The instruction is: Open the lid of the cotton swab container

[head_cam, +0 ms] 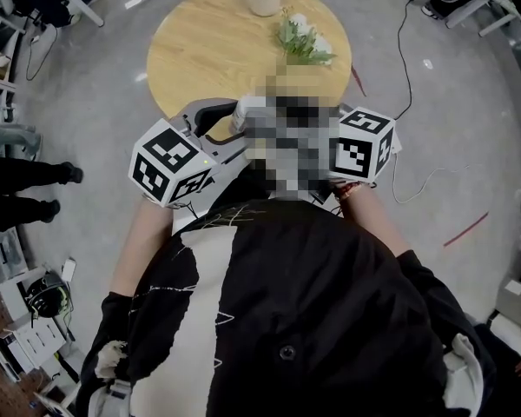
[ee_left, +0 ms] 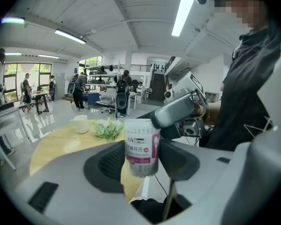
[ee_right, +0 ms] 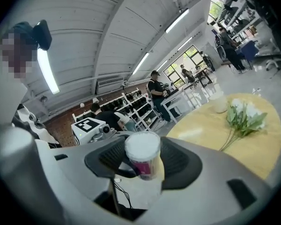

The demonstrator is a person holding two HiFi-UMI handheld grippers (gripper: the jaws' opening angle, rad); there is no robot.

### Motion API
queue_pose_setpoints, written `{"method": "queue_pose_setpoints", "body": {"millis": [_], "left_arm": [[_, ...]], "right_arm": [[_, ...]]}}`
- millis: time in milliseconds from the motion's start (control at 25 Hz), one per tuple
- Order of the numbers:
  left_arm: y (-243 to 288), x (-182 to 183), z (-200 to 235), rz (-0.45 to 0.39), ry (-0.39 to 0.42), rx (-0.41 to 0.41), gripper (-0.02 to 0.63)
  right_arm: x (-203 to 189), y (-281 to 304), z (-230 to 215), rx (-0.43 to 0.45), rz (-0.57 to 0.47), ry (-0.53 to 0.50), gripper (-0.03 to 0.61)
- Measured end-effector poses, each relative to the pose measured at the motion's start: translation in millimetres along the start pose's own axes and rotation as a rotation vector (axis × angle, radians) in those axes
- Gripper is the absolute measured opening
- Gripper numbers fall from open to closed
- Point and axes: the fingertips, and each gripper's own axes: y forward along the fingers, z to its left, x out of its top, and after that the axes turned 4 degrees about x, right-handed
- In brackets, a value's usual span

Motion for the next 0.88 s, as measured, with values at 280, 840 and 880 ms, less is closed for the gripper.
{"method": "queue_pose_setpoints", "body": {"millis": [280,840,880], "left_arm": [[-6,-1,0,-0.020,-0.014,0.021,0.239],[-13,3,6,-0.077,-0.018,0.062,0.230],[-14,4,8,-0.092,-0.033,0.057,0.230]], "right_arm": [[-2,2,1,0.019,-0.021,0.082,0.237],[13,6,3,0.056,-0.083,0.225,0.230],[16,8,5,0.078,-0.084,0.237,0.230]]}}
